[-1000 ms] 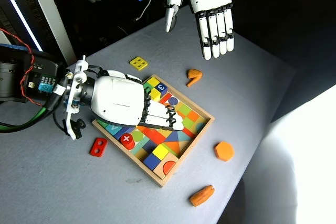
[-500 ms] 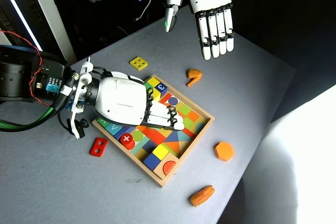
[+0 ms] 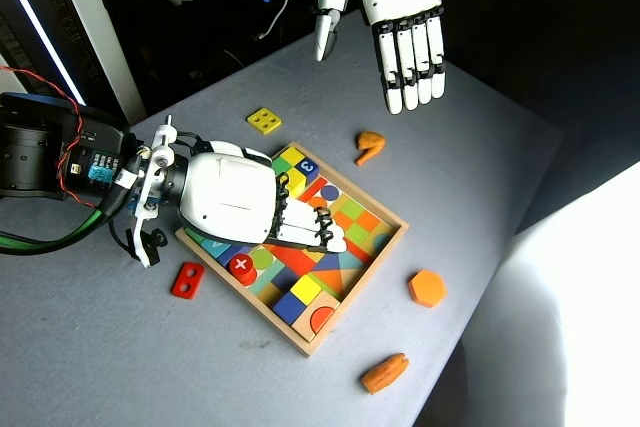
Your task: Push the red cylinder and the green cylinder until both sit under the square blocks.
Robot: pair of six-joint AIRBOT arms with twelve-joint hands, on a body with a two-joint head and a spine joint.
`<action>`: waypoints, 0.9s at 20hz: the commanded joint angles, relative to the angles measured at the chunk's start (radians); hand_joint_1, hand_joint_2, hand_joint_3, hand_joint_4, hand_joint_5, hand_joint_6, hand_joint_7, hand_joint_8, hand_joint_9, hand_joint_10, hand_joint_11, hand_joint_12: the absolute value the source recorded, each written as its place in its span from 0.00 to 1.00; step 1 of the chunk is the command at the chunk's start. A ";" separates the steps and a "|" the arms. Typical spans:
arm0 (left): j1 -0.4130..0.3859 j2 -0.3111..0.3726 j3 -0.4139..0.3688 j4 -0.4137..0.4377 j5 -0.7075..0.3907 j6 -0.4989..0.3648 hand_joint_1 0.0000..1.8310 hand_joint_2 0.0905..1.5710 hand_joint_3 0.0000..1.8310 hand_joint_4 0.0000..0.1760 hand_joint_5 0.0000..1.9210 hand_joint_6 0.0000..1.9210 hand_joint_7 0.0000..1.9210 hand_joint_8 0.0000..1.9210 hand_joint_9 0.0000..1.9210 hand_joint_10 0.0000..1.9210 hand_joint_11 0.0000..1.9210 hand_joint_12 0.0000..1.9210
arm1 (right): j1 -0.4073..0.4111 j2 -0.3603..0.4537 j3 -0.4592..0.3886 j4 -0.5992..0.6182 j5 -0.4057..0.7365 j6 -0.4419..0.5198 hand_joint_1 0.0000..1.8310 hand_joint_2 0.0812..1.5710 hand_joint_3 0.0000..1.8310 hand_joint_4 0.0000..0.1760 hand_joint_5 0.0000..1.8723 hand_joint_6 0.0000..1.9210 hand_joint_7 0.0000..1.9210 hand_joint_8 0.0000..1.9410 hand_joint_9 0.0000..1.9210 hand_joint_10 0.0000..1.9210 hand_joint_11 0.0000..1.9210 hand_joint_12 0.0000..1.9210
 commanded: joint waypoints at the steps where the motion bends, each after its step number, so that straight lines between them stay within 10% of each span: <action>1: -0.014 0.006 0.003 0.017 -0.075 0.005 0.00 0.74 0.00 0.05 0.01 0.00 0.03 0.00 0.02 0.00 0.00 0.01 | 0.000 0.009 -0.001 -0.019 0.057 0.003 0.04 0.73 0.00 0.00 0.51 0.00 0.12 0.00 0.03 0.01 0.00 0.00; 18: -0.014 0.006 0.003 0.021 -0.075 0.005 0.00 0.76 0.00 0.06 0.03 0.00 0.04 0.00 0.03 0.00 0.00 0.12 | -0.012 0.146 -0.082 -0.020 -0.006 -0.020 0.02 0.70 0.00 0.00 0.52 0.00 0.11 0.00 0.01 0.00 0.00 0.00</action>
